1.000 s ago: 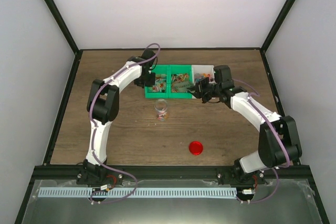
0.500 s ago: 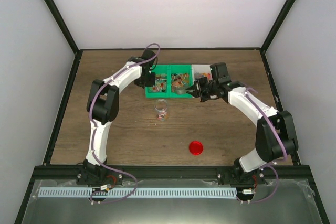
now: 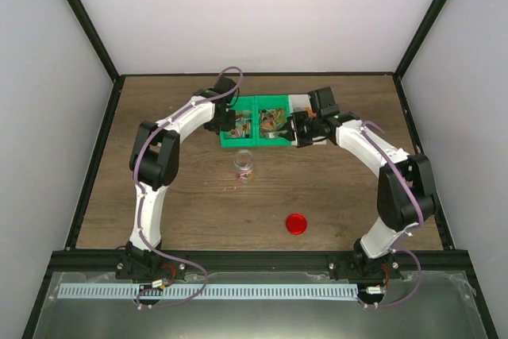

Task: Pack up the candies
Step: Scoop the fake candies from the storage box.

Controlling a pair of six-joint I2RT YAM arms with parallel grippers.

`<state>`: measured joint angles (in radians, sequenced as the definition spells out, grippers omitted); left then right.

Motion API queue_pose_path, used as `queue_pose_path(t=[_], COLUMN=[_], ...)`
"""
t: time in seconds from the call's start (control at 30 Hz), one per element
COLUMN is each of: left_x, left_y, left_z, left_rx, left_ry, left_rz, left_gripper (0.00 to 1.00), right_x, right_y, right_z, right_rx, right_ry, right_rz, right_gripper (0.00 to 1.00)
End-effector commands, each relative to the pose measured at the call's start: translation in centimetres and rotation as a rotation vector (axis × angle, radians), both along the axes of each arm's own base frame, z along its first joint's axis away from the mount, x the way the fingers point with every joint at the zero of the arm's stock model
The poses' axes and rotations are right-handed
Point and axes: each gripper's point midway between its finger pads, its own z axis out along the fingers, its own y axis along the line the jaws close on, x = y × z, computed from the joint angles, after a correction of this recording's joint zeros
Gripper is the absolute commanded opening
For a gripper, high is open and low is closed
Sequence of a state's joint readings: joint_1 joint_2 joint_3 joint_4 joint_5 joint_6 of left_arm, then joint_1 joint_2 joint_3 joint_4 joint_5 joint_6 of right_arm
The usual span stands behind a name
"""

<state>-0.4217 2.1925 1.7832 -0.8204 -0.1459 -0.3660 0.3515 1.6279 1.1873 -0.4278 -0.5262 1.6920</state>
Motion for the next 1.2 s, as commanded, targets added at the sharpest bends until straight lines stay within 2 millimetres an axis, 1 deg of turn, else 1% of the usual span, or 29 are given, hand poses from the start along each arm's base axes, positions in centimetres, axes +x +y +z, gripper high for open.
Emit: queue_pose_path(t=[0.0,0.13,0.27,0.37,0.5,0.57,0.67,0.73,0.8,0.87,0.93,1.0,1.03,1.1,1.17], left_x=[0.5,0.7,0.9,0.8,0.6,0.5,0.4,0.3,0.1,0.0,0.1,0.2,0.3,0.3,0.2], left_y=[1.4,1.4,1.6,1.6,1.5,1.1,1.0,1.0,0.8,0.8,1.1,1.2,1.2,1.2,1.1], left_z=[-1.1,-0.9,-0.8,-0.9,-1.2,-1.5,-1.7,-1.9,-2.1,-2.1,-1.9,-1.7,-1.6,-1.7,-2.0], left_rx=[0.055,0.049,0.055,0.051,0.045,0.036,0.051,0.055,0.048,0.047,0.056,0.064,0.062,0.06,0.055], left_ry=[-0.024,-0.035,-0.045,-0.041,-0.032,-0.021,-0.012,-0.003,0.007,0.011,0.003,-0.005,-0.006,-0.004,0.001], left_rz=[0.052,0.072,0.09,0.094,0.09,0.065,0.035,0.025,0.013,0.014,0.024,0.032,0.033,0.038,0.039], left_gripper=[0.04,0.04,0.04,0.04,0.04,0.04,0.04,0.04,0.04,0.04,0.04,0.04,0.04,0.04,0.04], right_x=[0.9,1.0,0.9,1.4,2.8,3.7,5.2,5.9,6.8,7.1,6.8,6.1,5.8,4.7,4.1], right_y=[0.0,0.4,0.3,0.6,0.9,1.2,1.7,1.7,1.9,2.1,2.2,2.4,2.4,2.1,1.9], right_z=[-1.1,-1.9,-2.5,-3.4,-4.9,-5.5,-6.7,-7.8,-8.1,-8.1,-7.5,-6.2,-5.2,-4.5,-3.5], right_rx=[-0.048,-0.074,-0.085,-0.096,-0.114,-0.12,-0.101,-0.112,-0.106,-0.091,-0.085,-0.087,-0.084,-0.091,-0.093], right_ry=[0.061,0.104,0.132,0.147,0.157,0.15,0.11,0.088,0.03,0.001,0.005,0.006,-0.003,0.034,0.045], right_rz=[-0.024,0.007,-0.006,-0.022,-0.033,-0.034,-0.042,-0.039,-0.027,-0.025,-0.02,-0.02,-0.022,-0.031,-0.035], right_gripper=[0.01,0.01,0.01,0.01,0.01,0.01,0.01,0.01,0.01,0.01,0.01,0.01,0.01,0.01,0.01])
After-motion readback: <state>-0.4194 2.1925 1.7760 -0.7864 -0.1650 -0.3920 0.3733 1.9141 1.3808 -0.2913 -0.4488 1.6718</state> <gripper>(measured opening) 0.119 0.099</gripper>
